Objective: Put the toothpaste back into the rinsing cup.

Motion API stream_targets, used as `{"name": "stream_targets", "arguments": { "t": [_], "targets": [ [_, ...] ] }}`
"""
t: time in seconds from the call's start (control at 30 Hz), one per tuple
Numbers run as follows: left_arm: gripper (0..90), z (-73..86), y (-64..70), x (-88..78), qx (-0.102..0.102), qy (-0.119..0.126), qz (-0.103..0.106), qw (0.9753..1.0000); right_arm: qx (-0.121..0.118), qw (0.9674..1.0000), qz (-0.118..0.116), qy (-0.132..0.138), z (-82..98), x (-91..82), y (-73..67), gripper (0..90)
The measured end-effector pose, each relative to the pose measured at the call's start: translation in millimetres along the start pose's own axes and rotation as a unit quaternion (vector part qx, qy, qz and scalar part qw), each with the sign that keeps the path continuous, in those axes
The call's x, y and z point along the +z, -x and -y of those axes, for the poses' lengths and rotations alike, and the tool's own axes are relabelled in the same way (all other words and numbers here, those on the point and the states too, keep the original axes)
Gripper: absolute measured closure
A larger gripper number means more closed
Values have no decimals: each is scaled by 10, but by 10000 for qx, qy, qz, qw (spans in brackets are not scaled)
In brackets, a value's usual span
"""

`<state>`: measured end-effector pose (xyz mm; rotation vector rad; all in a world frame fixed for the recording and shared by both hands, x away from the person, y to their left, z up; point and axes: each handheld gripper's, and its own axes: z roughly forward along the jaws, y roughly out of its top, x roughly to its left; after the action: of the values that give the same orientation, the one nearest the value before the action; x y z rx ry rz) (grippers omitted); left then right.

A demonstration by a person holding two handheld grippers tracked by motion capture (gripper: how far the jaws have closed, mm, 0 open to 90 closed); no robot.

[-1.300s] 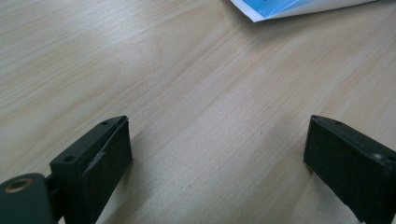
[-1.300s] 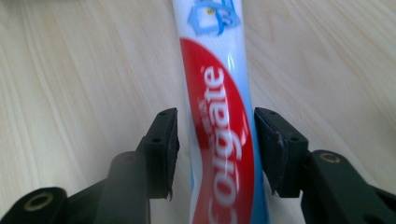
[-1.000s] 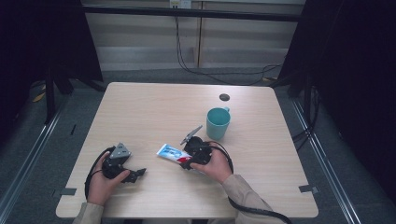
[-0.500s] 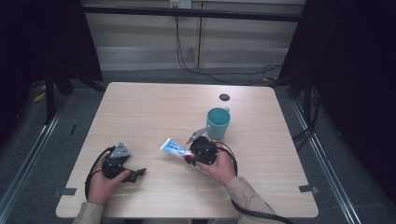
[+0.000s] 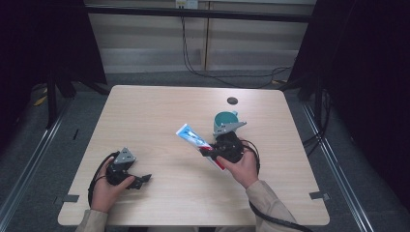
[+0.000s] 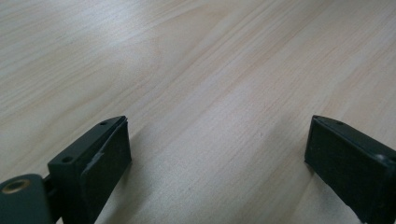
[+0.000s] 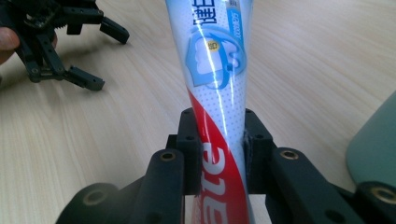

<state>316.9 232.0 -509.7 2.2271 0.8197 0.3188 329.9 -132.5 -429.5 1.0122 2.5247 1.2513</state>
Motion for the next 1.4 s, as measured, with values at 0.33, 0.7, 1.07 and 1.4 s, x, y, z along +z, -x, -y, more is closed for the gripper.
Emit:
{"name": "stream_targets", "arguments": {
  "t": [0.33, 0.7, 1.07, 1.4],
  "targets": [
    [65, -1, -2, -1, 14, -2, -14, 10000, 167, 9988, -84, 443, -118, -184, 78, 737],
    [64, 0, 0, 1, -7, 2, 6, 10000, 383, 9951, -93, 908, -242, -340, 205, 737],
    [64, 0, 0, 1, -6, 2, 2, 10000, 416, 9930, -23, 1107, -311, -423, 294, 737],
    [64, 0, 2, 3, -15, 10, 1, 10000, 516, 9906, 33, 1265, -386, -470, 418, 736]
  ]
}}
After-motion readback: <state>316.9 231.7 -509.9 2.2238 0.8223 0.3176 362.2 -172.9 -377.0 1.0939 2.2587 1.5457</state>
